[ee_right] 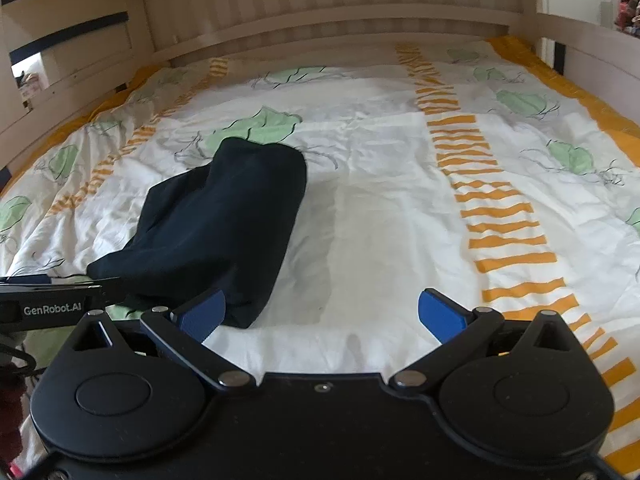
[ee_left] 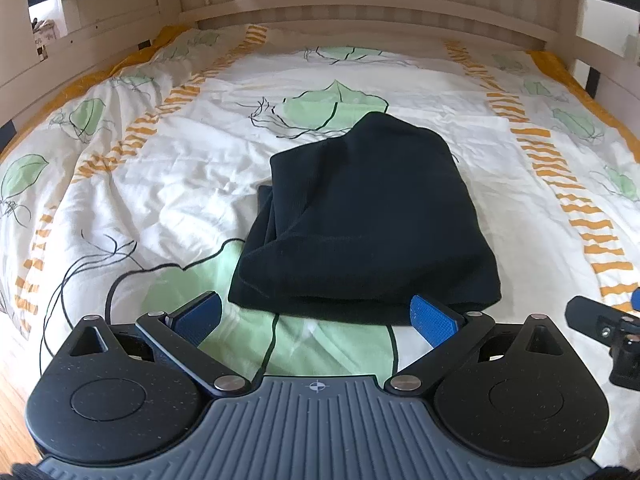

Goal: Fold large clothes

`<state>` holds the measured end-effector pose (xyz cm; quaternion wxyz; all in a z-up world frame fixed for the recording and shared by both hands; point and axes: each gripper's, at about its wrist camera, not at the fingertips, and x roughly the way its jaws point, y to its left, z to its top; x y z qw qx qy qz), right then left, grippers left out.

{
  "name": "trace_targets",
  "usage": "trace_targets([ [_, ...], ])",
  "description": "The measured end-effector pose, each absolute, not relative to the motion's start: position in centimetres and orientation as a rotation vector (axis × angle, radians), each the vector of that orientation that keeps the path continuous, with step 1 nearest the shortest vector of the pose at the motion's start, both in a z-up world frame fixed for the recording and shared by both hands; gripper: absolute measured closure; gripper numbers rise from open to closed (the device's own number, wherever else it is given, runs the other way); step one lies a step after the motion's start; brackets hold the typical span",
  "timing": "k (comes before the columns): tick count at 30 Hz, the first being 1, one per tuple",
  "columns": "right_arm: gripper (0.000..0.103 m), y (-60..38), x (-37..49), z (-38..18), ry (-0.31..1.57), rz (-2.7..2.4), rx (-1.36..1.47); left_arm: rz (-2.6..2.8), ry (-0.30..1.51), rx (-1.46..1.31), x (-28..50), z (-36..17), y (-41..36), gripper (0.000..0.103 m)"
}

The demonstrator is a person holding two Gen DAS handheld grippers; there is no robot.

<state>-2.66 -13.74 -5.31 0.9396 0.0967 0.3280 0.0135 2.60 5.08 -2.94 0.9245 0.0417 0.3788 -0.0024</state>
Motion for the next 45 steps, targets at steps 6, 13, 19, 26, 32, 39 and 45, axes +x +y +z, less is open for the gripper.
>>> trace_targets([
  [6,0.001,-13.0,-2.8,-5.5,0.684,0.055,0.192,-0.002,0.788,0.067,2.3,-3.1,5.3,0.001],
  [13,0.001,-12.9,-2.7,-5.4,0.692,0.060,0.196,0.002,0.790,0.063,2.3,-3.1,5.4,0.001],
  [19,0.001,-12.9,-2.5,-5.6,0.704,0.065,0.197,-0.001,0.792,0.065,2.3,-3.1,5.6,0.001],
  [26,0.001,-12.8,-2.3,-5.8,0.719,0.069,0.197,-0.001,0.801,0.060,2.3,-3.4,5.9,0.001],
  [32,0.001,-12.8,-2.1,-5.9,0.729,0.069,0.199,-0.001,0.812,0.060,2.5,-3.6,5.9,0.001],
  [39,0.001,-12.7,-1.9,-6.1,0.743,0.072,0.201,-0.003,0.818,0.056,2.6,-3.7,5.9,0.001],
  [45,0.001,-12.5,-1.6,-6.4,0.759,0.074,0.197,-0.006,0.827,0.053,2.8,-3.9,6.0,0.001],
])
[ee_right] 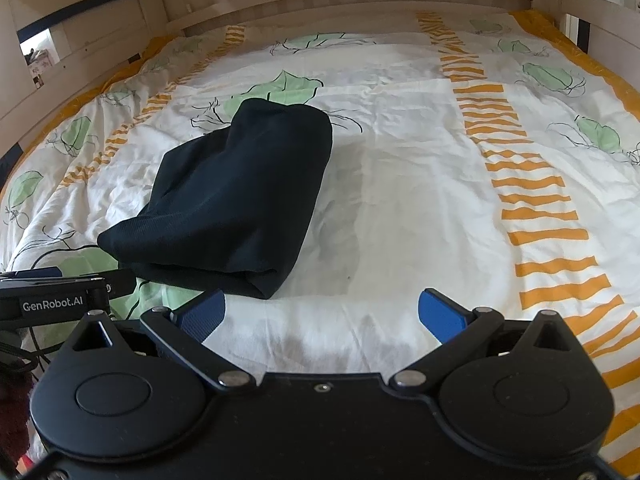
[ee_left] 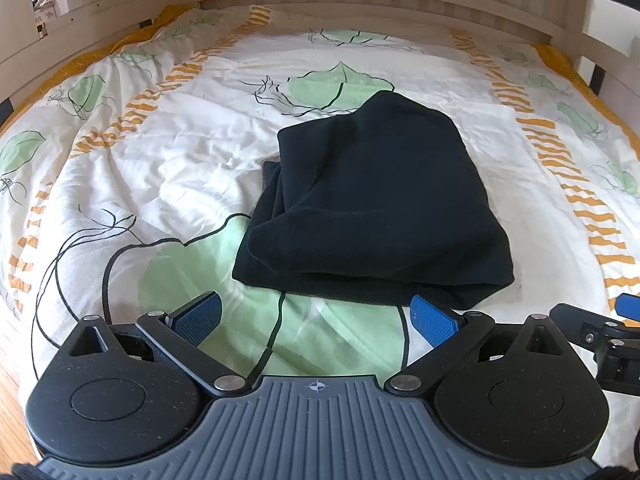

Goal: Fold large clothes

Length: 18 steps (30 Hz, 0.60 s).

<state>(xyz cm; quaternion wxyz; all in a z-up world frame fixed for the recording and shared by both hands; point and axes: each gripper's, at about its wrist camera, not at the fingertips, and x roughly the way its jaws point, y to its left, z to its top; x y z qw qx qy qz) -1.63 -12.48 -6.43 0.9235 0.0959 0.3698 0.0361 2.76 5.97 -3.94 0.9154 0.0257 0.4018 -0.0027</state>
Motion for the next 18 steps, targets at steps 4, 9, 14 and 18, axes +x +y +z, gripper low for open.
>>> trace_targets([
  [4,0.001,-12.50,-1.54,-6.51,0.762,0.074,0.199,-0.009,0.834,0.058,2.87,-4.09,5.82,0.001],
  [9,0.001,-12.60,-1.27,-6.84,0.774,0.078,0.209,-0.009,0.833,0.069,2.86,-4.03,5.68,0.001],
  [14,0.001,-12.72,-1.14,-7.02,0.780,0.081,0.219,-0.007,0.832,0.075,2.84,-4.03,5.61,0.001],
  [18,0.001,-12.93,-1.14,-7.08,0.784,0.078,0.227,-0.009,0.831,0.084,2.94,-4.03,5.71,0.001],
])
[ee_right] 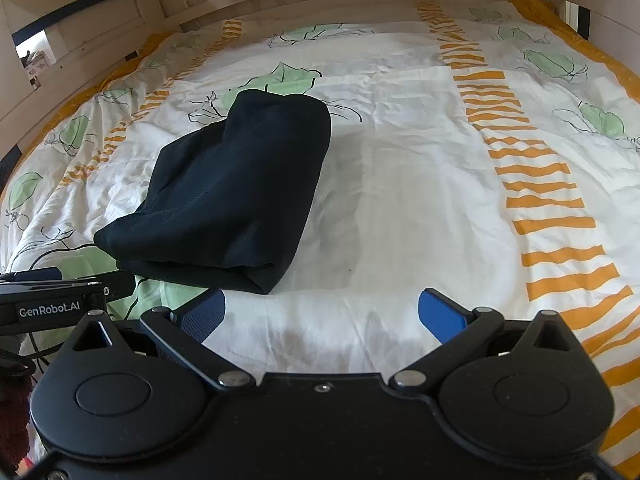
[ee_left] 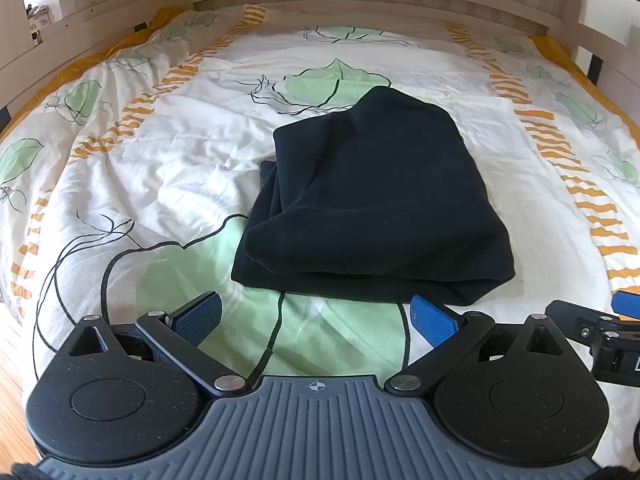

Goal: Fold large clothes

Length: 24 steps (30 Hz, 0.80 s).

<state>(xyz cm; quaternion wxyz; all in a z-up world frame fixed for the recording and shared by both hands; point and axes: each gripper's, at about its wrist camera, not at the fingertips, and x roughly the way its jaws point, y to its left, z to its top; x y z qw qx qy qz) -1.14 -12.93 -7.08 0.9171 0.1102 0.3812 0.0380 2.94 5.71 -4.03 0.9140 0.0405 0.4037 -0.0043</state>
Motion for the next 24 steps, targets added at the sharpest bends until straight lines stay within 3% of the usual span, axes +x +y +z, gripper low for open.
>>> trace_targets([
  [24,0.001,-12.71,-0.77,-7.04,0.801,0.075,0.222,-0.016,0.833,0.081,3.35,-3.95,6.50,0.001],
])
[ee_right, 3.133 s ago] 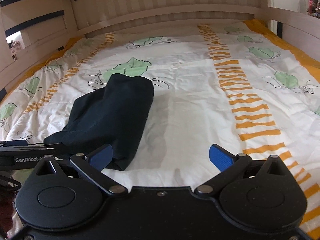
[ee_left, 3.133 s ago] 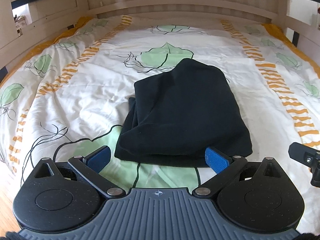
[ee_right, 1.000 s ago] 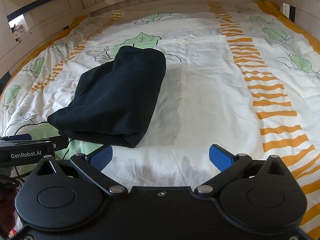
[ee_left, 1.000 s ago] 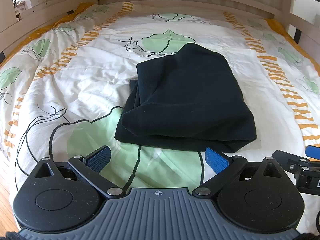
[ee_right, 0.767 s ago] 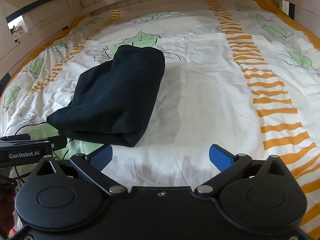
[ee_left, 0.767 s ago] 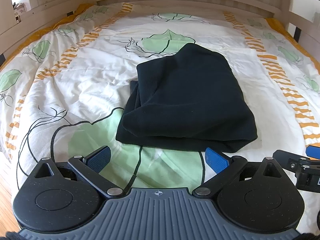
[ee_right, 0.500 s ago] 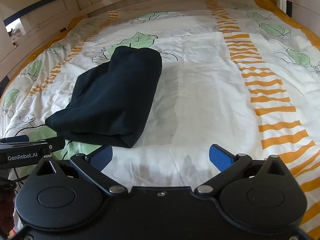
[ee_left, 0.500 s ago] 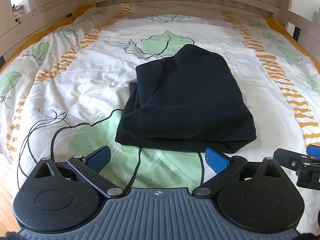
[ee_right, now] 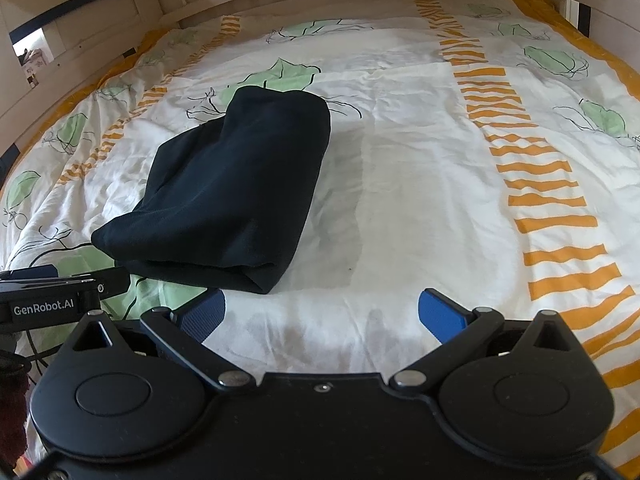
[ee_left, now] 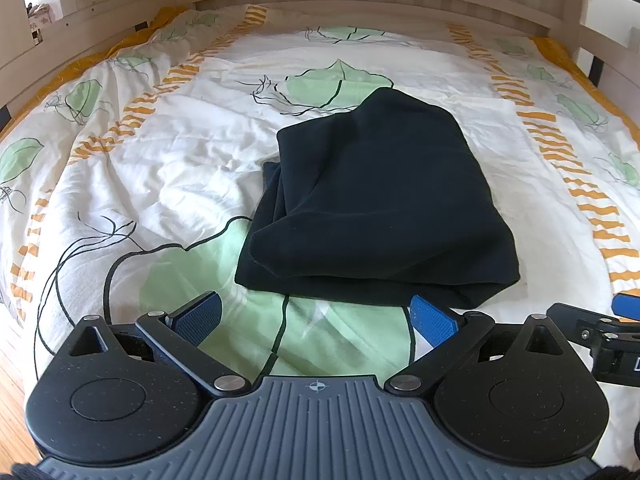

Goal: Fold large clothes

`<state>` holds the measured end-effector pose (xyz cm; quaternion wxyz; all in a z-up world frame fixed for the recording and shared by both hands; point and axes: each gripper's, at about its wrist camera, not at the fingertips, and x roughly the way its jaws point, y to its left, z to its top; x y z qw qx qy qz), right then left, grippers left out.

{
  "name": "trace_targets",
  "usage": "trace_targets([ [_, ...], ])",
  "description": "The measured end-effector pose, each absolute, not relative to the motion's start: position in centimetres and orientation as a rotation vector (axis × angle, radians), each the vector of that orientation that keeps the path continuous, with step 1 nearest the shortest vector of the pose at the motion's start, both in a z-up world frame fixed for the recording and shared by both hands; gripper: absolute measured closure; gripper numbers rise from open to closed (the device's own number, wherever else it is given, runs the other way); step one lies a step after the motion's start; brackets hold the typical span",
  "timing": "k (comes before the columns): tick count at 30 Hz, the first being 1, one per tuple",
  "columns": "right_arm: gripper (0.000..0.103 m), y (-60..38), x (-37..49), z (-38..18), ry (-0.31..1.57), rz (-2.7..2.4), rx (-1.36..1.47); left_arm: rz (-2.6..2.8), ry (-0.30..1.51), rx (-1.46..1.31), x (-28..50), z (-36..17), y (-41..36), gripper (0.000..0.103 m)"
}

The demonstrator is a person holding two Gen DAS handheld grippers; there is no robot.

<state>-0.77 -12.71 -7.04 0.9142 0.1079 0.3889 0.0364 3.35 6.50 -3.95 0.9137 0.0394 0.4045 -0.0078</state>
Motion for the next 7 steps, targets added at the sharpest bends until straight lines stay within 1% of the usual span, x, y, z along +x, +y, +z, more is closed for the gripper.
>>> trace_targets([
  [7,0.001,-12.38,-0.45,-7.27,0.816,0.078,0.218,-0.021,0.842,0.078,3.56,-4.29,6.61,0.001],
])
